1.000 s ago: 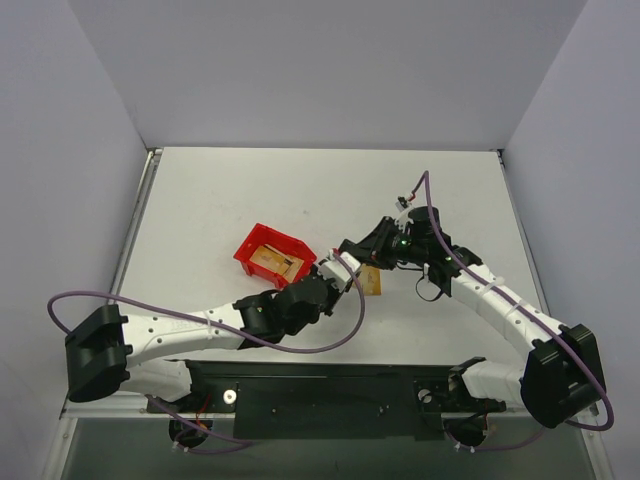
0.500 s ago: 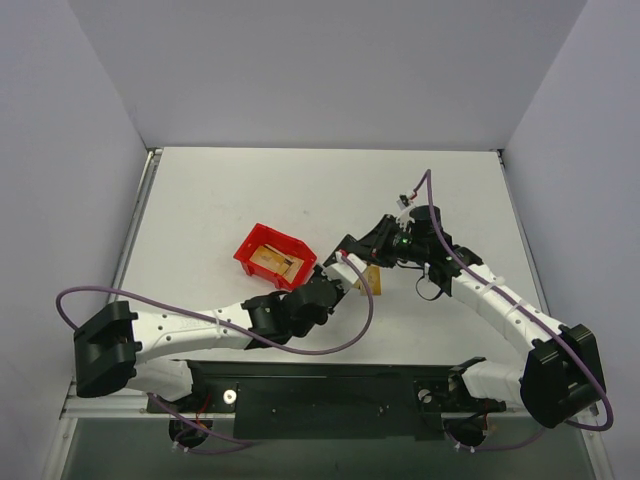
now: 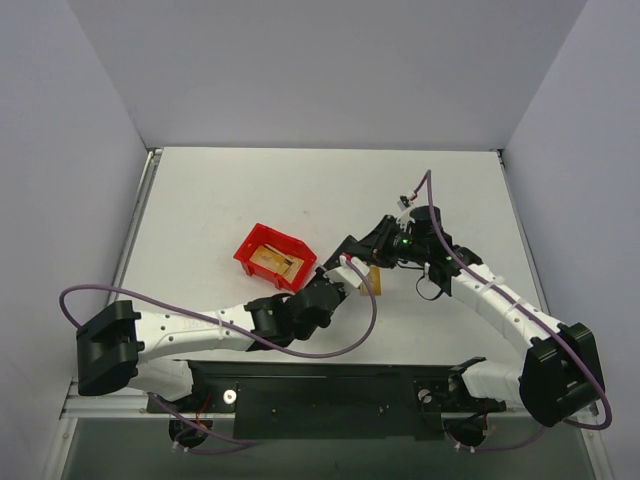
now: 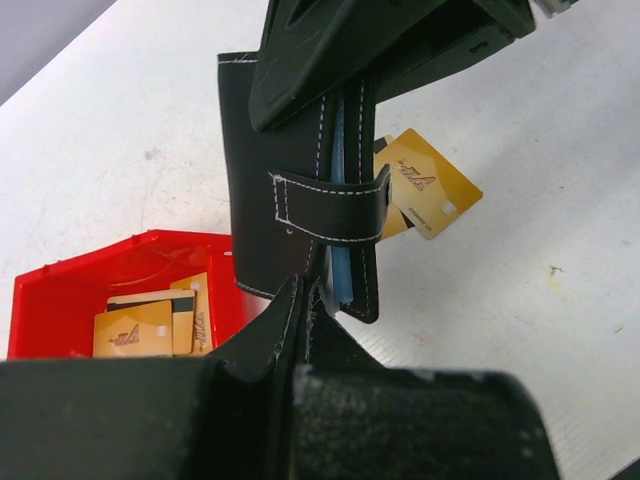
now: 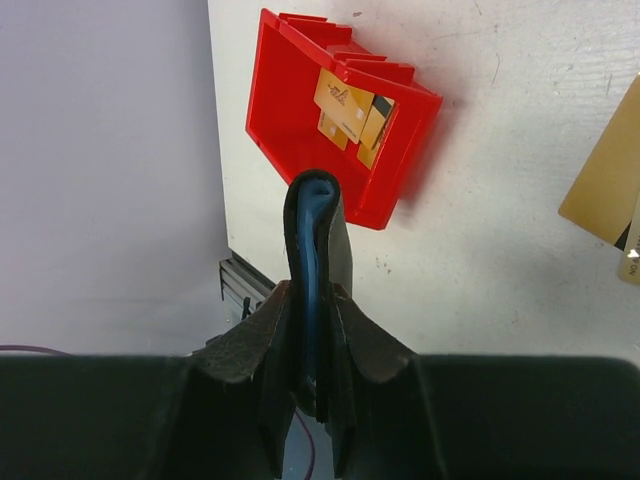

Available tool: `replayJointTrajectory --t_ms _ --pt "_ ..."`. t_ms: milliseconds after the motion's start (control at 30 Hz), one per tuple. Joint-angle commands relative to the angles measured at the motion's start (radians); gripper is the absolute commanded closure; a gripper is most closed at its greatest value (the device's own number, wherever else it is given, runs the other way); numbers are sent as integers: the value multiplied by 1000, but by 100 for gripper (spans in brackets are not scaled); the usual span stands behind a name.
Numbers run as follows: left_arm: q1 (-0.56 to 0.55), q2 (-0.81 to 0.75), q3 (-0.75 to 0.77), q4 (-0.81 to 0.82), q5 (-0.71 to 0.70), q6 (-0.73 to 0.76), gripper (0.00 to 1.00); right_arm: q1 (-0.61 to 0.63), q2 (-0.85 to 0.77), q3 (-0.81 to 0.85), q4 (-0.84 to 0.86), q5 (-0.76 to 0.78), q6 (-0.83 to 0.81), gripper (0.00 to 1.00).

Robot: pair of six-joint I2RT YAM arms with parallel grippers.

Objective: Put the credit cards into the card holder
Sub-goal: Pick up the credit card from the storage box.

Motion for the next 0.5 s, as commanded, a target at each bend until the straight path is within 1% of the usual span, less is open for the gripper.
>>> replayJointTrajectory --t_ms 0,33,67,100,133,167,267,467 --pt "8 -40 -7 1 -23 24 100 -12 -25 -6 4 -68 -2 83" --pt "8 -43 -7 5 -10 28 100 -13 -32 -6 -11 -63 -11 77" --pt "8 -46 -8 7 19 28 100 -13 -41 -9 -22 -49 -19 74" --pt "7 -49 -7 8 32 28 100 -16 -47 -9 -46 -32 -33 68" --pt "8 -48 -7 10 60 28 100 -15 -61 -9 -59 -26 -39 66" --pt "8 -46 -7 11 74 28 100 -19 -67 -9 -82 -11 -53 62" --pt "8 -43 -13 17 124 21 100 -30 -94 -15 -120 15 -74 56" --pt "8 -29 -11 14 143 16 100 -50 -137 -7 -235 69 -155 46"
